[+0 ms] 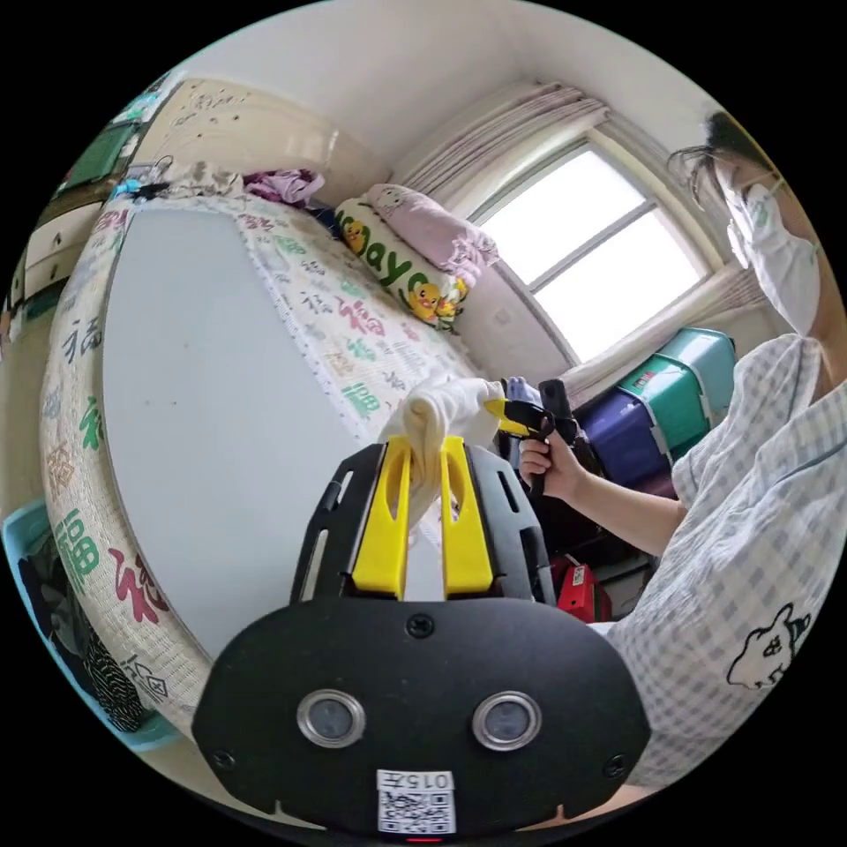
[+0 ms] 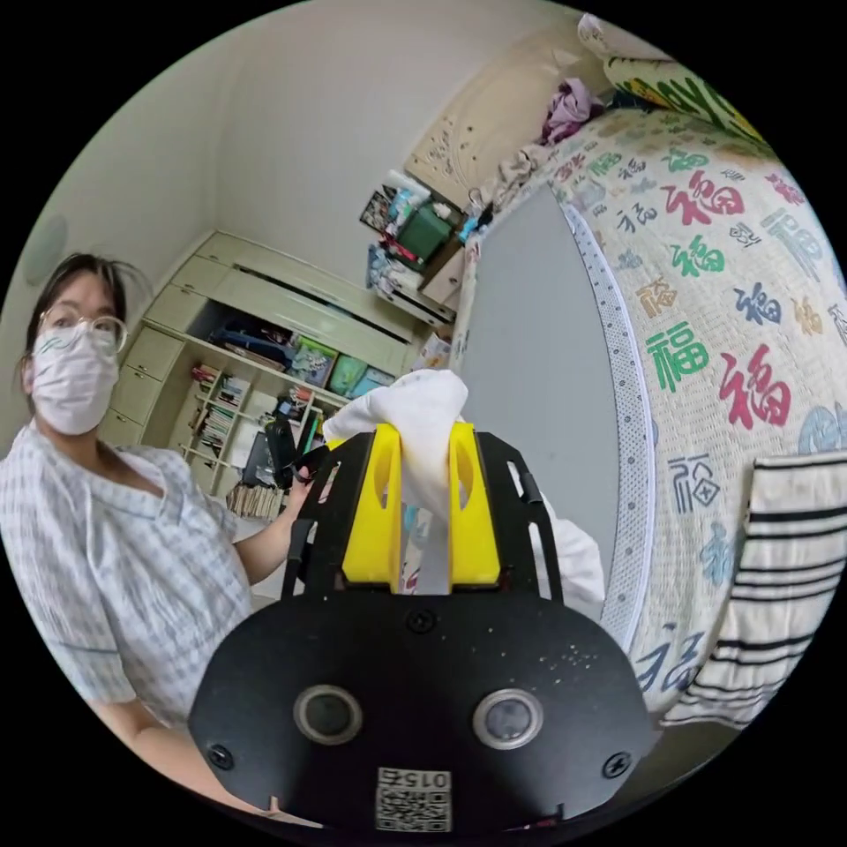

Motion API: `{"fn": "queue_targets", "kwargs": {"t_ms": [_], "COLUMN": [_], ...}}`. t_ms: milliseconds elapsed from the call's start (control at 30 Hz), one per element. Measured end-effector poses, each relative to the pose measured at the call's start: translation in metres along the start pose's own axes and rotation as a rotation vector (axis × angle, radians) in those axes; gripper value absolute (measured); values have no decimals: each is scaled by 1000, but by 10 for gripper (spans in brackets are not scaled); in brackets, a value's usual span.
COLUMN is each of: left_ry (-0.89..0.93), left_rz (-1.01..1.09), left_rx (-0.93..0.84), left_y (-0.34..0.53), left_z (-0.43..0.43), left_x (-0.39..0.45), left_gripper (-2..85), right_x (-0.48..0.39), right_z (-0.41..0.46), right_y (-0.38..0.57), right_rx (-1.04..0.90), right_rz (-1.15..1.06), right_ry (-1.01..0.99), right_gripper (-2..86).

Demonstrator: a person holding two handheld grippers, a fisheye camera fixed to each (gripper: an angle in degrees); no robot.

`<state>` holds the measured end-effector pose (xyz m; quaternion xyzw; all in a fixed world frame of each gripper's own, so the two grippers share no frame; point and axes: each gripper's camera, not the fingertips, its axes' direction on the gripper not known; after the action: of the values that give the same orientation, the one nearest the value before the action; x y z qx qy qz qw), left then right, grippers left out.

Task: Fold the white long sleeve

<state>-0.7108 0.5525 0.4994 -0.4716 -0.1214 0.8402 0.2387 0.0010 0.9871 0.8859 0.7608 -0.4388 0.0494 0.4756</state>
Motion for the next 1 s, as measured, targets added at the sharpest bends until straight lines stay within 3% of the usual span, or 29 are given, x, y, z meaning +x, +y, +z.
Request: {"fn": "queue_targets", "kwargs": {"t_ms": [267,400,800,1000], "left_ry": [159,248,409,482], "left_rz": [335,388,437,484], "left_rx": [-100,-130,-200,-182], "left_y": [6,7,-13,-67], "left_z": [20,60,301,452], "left_x": [111,143,250,301], "left_gripper": [55,55,55,56], "right_x": [-93,-106,-56,-36], "right_z": [-131,-186,-399,-526], "right_y": [134,172,254,211], "right_rx": [283,380,585,547], "right_rz": [-22,-39,-61,-60], "right_ry": [52,92,224,489], "right_gripper": [87,87,87,86]}}
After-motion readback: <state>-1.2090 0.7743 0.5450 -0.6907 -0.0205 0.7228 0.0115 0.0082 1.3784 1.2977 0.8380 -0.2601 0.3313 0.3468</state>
